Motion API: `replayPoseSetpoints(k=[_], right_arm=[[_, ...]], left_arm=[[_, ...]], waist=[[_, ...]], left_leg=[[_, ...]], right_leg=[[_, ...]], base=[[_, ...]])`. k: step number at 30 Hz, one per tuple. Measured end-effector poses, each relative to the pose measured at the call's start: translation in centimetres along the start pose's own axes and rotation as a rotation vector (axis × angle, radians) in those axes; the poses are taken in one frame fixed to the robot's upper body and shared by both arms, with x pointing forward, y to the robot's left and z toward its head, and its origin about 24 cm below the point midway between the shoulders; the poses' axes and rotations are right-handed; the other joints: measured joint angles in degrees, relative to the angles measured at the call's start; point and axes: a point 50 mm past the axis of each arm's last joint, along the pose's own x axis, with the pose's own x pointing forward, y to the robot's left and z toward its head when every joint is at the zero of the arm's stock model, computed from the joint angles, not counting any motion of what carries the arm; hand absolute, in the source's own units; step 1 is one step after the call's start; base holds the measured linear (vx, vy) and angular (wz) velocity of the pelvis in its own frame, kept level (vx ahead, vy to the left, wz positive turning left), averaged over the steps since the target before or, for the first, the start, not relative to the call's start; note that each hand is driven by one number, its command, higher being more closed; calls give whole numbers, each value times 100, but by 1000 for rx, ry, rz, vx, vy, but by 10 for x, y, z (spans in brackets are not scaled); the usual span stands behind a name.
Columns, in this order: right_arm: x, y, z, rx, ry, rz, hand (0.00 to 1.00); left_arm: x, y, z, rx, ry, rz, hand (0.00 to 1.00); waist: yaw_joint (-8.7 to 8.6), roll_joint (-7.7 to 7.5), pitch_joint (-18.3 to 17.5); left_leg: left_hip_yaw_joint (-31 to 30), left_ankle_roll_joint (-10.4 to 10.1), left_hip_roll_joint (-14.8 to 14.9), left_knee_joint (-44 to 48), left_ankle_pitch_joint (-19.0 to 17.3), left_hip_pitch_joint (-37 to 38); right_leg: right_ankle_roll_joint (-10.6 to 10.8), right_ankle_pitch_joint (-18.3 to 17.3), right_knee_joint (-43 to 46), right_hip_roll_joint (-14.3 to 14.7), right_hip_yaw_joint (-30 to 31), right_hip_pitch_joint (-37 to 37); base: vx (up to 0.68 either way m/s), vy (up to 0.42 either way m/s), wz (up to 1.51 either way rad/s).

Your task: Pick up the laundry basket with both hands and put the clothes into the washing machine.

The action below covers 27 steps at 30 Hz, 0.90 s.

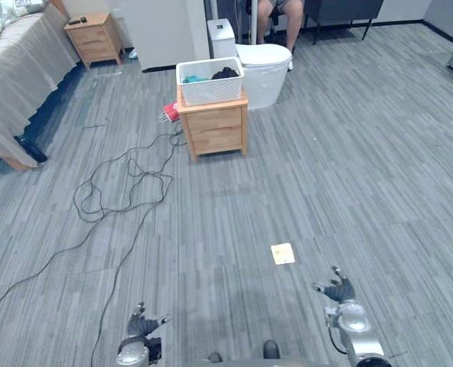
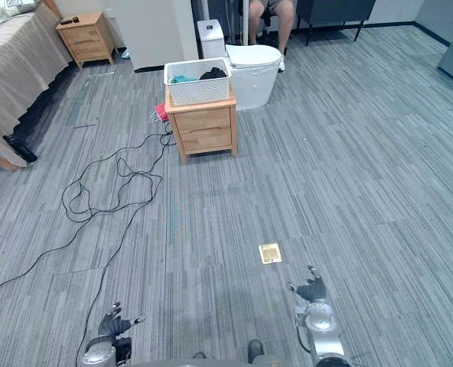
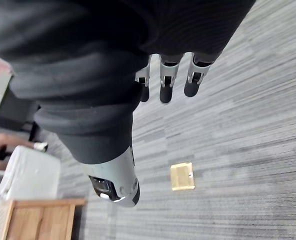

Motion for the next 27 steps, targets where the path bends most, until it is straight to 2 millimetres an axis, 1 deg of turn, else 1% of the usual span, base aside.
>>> replayPoseSetpoints(k=[1, 4, 7, 10, 12, 17, 19, 21, 24, 25, 26, 27], right_arm=[[0, -3, -6, 2, 26, -10, 0], [-1, -5, -15, -10, 63, -11, 0], [-1, -10, -24, -2, 106, -28, 0], [-1, -14, -33, -2, 146, -41, 0], [-3, -16, -41, 6, 189, -52, 0], [-3, -18, -45, 16, 208, -61, 0], [-3, -18, -44, 23, 208, -64, 0], [-3, -20, -44, 46, 212, -76, 0], [-2, -23, -44, 90, 217, -100, 0], [-1, -23, -42, 115, 217, -107, 0], [0, -23, -41, 118, 214, -106, 0], [0, -21, -39, 125, 210, -103, 0]], left_arm=[[0, 2, -2, 1, 8, 5, 0], [0, 6, -7, -11, 32, 20, 0], [-1, 7, -11, -10, 45, 22, 0], [-2, 9, -15, -10, 56, 27, 0], [-2, 9, -16, -12, 58, 28, 0], [-3, 8, -17, -12, 65, 11, 0], [-2, 8, -16, -12, 61, 10, 0], [-2, 8, -16, -13, 60, 10, 0], [-2, 8, -16, -15, 60, 10, 0], [-2, 7, -14, -20, 53, 9, 0], [-2, 7, -13, -28, 50, 9, 0], [-2, 7, -10, -32, 38, 8, 0]], waist=[[5, -28, -17], [5, -63, -33], [9, -69, -35], [4, -89, -27], [11, -130, -2], [77, -179, 28], [114, -222, 46], [142, -242, 97], [169, -248, 184], [222, -234, 190], [269, -224, 196], [319, -221, 204]], left_leg=[[-1, 21, -3, -17, 13, 6], [-3, 39, -10, -34, 25, 13], [-7, 63, -13, -67, 42, 52], [-36, 52, -23, -199, 119, 105], [-71, 55, -23, -225, 140, 91], [-69, 61, -24, -215, 140, -20], [-71, 102, -25, -89, 103, -197], [-71, 145, -21, 62, 33, -273], [-36, 182, 4, 482, -229, -516], [42, 224, 24, 710, -399, -681], [96, 233, 38, 813, -494, -744], [187, 257, 54, 1057, -704, -881]], right_leg=[[0, 0, 0, 0, -3, 0], [0, 0, 0, -5, -11, 3], [0, 0, 0, -6, -23, 33], [0, 0, 0, -7, -67, 41], [0, -1, 0, -6, -103, 32], [-1, -7, 0, -9, -115, -36], [29, -53, 2, -19, -132, -142], [22, -94, 58, -24, -142, -209], [45, -251, 285, -34, -114, -377], [97, -380, 498, -42, -58, -563], [118, -491, 679, -44, -18, -684], [197, -793, 1228, -70, 51, -1000]], base=[[0, 0, 0], [0, 0, 0], [0, 0, 0], [-35, -9, 6], [-48, -15, 9], [-45, -9, 2], [-7, -2, 2], [16, 6, 2], [39, 35, -6], [51, 50, -22], [79, 74, -35], [60, 64, -27]])
